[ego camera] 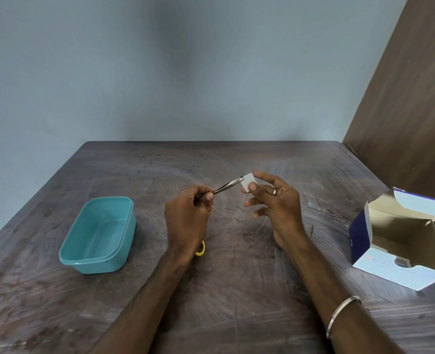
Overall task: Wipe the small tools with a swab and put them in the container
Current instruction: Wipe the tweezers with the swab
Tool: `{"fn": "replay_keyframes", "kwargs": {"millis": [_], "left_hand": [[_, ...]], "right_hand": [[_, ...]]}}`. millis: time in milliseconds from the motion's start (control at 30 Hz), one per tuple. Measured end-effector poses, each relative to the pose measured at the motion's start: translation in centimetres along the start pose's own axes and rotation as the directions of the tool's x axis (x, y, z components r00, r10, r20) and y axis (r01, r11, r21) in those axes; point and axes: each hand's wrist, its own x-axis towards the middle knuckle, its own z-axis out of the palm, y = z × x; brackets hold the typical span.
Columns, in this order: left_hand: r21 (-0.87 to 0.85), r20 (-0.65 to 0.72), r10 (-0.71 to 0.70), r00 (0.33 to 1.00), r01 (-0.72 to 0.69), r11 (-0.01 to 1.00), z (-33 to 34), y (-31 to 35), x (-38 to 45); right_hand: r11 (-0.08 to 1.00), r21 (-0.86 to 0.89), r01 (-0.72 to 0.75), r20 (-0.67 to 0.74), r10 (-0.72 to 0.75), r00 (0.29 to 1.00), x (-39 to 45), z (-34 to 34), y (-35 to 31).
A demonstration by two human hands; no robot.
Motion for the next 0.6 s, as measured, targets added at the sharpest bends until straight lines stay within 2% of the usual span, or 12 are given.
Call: {"fn": "replay_keyframes", "kwargs": {"millis": [100,233,400,500,600], "left_hand": [[-0.011,-0.013,0.006,1.0,-0.006,1.0,-0.17,0.23,0.05],[-0.025,0.017,0.018,1.0,-0.017,1.0,-0.12,0.27,-0.04],[-0.027,0.042,0.012,0.999,-0.011,1.0,-0.03,0.23,-0.17],[-0.06,0.041,-0.037,0.998,0.04,0.997,-0.22,0.56,-0.14],[-0.125,0.092,-0.107,0.99,0.118,0.985,-0.33,0.73,-0.1]], "right_hand": [[1.0,-0.021,-0.015,0.0,0.015,1.0,-0.13,0.24,0.18],[0.999,0.033,-0.003,0.005,0.003,1.0,-0.52,0.72,-0.06],[0.992,0.126,-0.008,0.133,-0.009,0.991,-0.94,0.98,-0.4],[0.984,0.168,-0.064,0.216,0.027,0.976,-0.79,0.67,-0.37],[0.983,0.178,-0.044,0.228,0.003,0.974,-0.71,0.49,-0.27]]}}
